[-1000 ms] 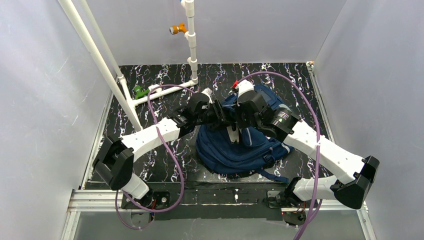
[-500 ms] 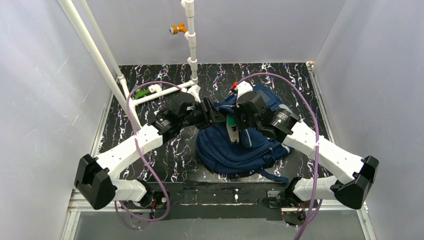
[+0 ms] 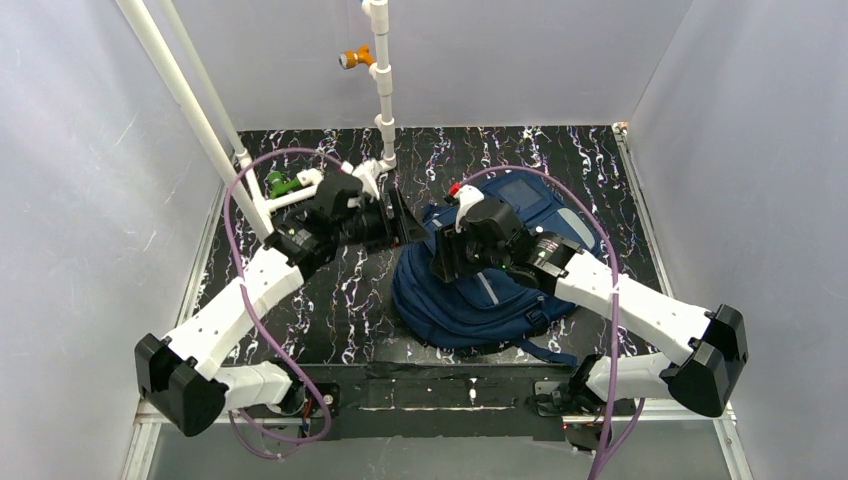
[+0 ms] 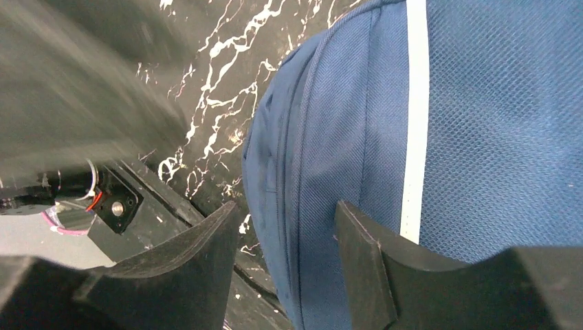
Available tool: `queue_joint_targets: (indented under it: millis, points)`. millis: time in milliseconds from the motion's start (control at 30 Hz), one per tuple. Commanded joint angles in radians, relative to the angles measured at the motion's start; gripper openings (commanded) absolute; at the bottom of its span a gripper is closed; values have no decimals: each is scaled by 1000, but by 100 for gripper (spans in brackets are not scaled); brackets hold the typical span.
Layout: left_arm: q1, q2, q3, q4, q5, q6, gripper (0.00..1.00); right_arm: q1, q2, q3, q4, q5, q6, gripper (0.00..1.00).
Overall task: Pack the student bag
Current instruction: Place the stationery in the student bag, then zip the student bag at the center of the board.
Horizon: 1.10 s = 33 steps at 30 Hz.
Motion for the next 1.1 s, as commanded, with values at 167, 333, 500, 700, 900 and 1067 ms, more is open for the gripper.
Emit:
queue_joint_targets:
  millis: [167, 333, 500, 700, 900, 1067]
  points:
    - [149, 207, 225, -93, 134, 133, 62, -43, -31, -123, 144, -1, 79, 56]
    - [155, 376, 305, -50, 195, 153, 53, -56, -36, -171, 177, 43, 86, 40]
    - [156, 486, 377, -59, 190, 206, 51, -75, -51, -244, 190, 96, 112, 21]
    - [158, 540, 427, -67, 189, 282, 37, -109, -95, -299, 173, 140, 117, 18]
    - [193, 608, 464, -30, 313, 213, 48, -150, -122, -314, 121, 166, 91, 17]
    - [199, 664, 489, -1, 325, 84, 56, -161, -131, -314, 116, 147, 86, 17]
